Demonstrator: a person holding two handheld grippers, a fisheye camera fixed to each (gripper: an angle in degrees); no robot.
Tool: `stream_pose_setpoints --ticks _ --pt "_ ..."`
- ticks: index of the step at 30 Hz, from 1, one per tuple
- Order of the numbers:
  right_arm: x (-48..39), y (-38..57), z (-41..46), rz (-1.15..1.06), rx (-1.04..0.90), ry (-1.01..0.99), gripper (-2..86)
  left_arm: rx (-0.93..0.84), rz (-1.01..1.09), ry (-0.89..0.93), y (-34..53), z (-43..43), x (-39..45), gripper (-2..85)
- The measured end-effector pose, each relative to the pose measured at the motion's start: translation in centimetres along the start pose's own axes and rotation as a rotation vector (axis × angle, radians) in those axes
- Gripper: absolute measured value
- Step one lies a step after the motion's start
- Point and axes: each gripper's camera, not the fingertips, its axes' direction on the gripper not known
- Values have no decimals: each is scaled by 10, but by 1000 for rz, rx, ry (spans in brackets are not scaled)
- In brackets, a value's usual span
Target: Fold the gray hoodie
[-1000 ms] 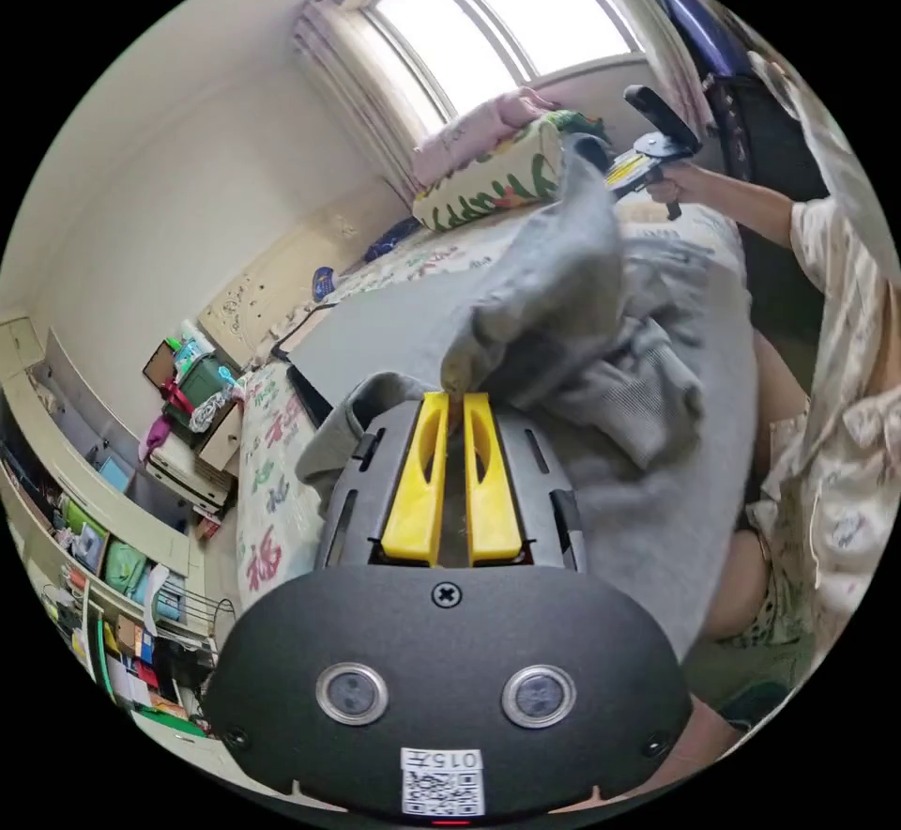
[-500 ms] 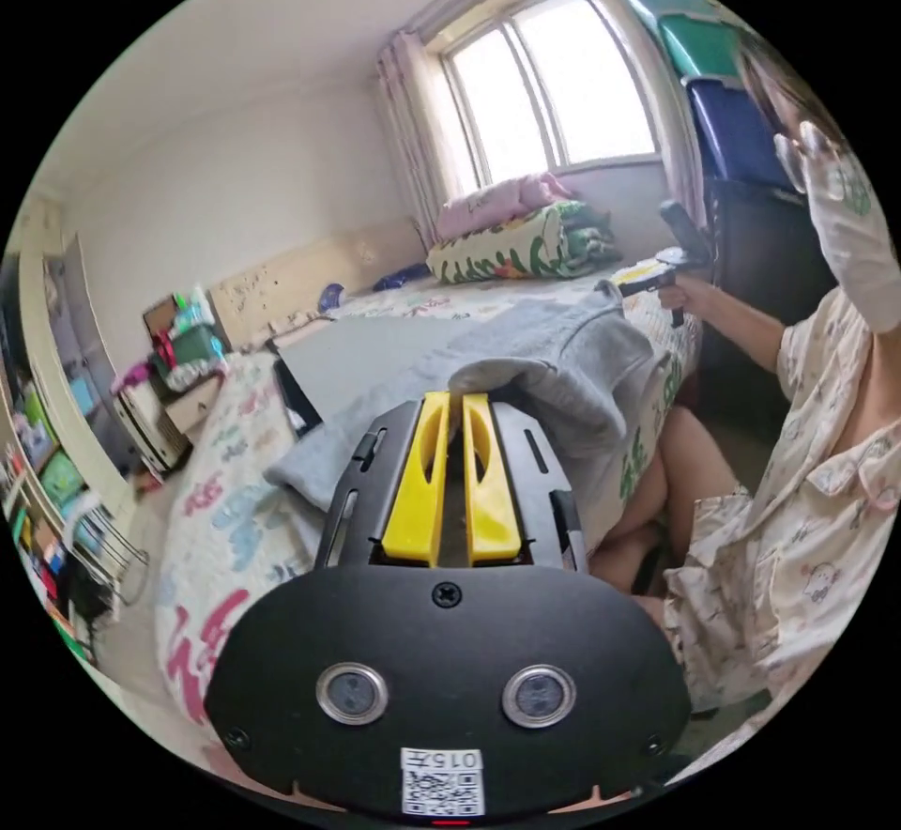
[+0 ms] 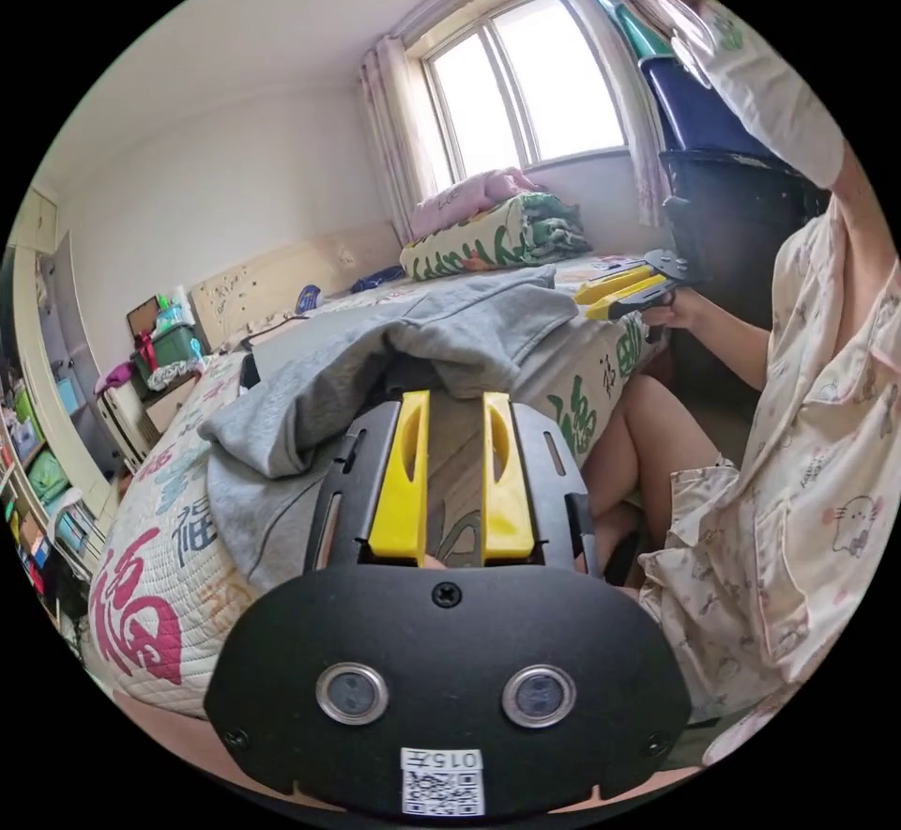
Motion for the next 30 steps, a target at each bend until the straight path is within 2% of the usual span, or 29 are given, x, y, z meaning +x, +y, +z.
stream_pose_setpoints --ticks 7,9,13,15,18,20,25,27,30 --pt "5 -7 1 54 77 87 54 33 75 -138 -28 1 36 55" --pt "11 -7 -10 68 103 87 42 68 25 -168 -41 -8 32 31" --pt "36 -13 -51 149 152 -14 34 154 4 -109 -78 -46 25 3" --pt "50 -15 -61 213 140 -31 34 185 -15 -102 -90 -63 19 -1" --pt "70 -13 -38 233 -5 -70 38 144 -97 -98 -100 -62 -6 -1" --pt "94 -10 -34 268 -5 -128 51 91 -256 -110 -109 -58 -47 2" --pt "189 -22 -82 311 95 -301 50 182 -634 -98 -145 -99 -176 45" --pt "240 -28 -92 377 144 -292 57 187 -674 -68 -168 -97 -230 69" --pt "342 -32 -84 578 187 -184 89 79 -786 -98 -209 -63 -323 95"
